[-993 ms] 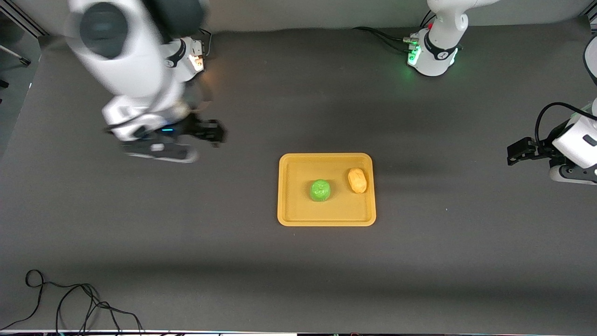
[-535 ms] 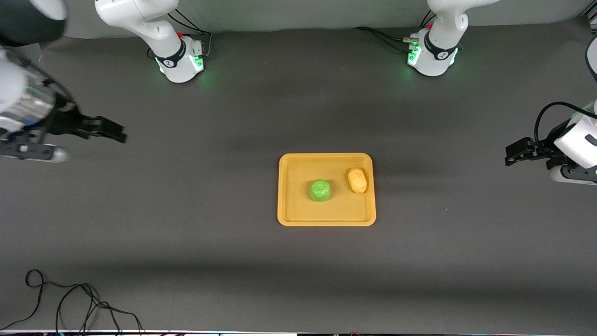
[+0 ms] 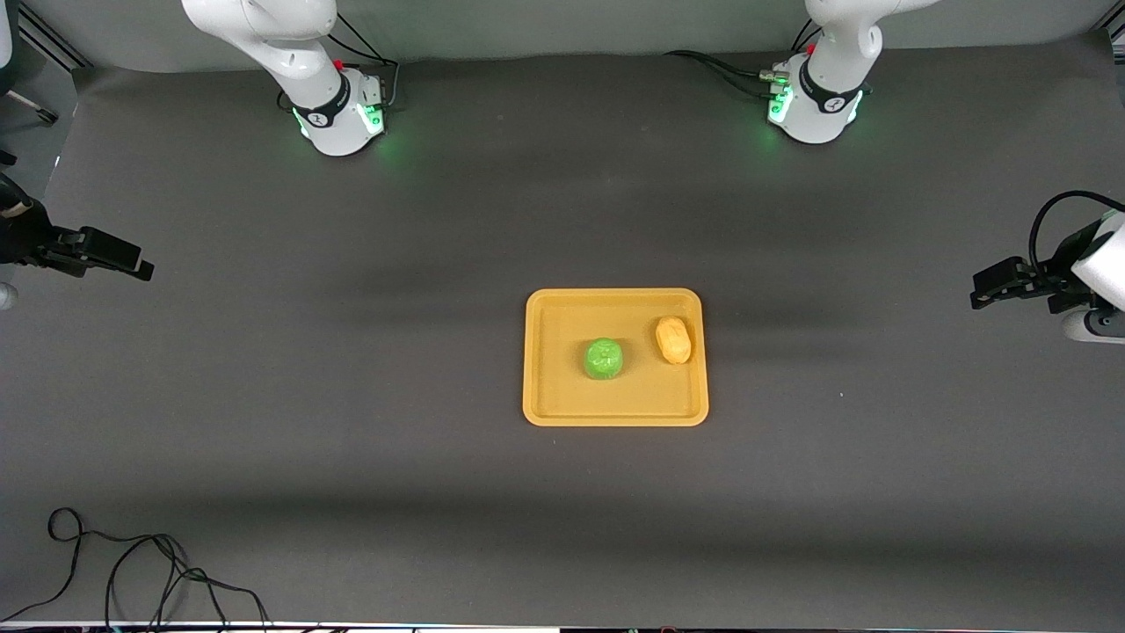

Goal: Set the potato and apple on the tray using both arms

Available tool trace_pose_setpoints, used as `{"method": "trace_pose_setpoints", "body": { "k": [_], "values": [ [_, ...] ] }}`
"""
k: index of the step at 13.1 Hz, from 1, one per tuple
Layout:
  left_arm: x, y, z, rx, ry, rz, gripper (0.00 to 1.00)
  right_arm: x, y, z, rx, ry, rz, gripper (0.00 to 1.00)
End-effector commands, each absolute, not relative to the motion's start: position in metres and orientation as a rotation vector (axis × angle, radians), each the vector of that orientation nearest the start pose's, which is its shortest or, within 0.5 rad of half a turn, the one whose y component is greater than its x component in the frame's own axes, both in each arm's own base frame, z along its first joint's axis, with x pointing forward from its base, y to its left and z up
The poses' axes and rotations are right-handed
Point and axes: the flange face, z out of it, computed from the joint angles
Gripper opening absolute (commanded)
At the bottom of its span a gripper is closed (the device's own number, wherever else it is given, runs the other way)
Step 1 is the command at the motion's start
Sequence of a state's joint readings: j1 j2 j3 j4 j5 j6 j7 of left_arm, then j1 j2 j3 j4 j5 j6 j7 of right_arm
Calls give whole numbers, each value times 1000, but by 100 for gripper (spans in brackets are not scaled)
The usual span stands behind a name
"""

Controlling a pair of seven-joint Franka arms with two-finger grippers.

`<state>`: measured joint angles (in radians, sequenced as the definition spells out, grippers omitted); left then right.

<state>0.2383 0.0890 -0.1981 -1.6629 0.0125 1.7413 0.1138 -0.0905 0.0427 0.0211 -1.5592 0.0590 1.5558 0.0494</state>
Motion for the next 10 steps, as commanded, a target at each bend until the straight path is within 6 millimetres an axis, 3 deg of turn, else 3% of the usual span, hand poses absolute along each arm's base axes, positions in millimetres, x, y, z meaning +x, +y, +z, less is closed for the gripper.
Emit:
{"method": "trace_pose_setpoints", "body": {
  "k": [1, 10],
  "values": [
    [584, 28, 556, -3125, 148, -1, 100, 566, -28, 602, -3108, 138, 35, 100],
    [586, 21, 556, -3124, 143, -10, 100, 566, -33, 602, -3167, -28, 51, 100]
  ]
}}
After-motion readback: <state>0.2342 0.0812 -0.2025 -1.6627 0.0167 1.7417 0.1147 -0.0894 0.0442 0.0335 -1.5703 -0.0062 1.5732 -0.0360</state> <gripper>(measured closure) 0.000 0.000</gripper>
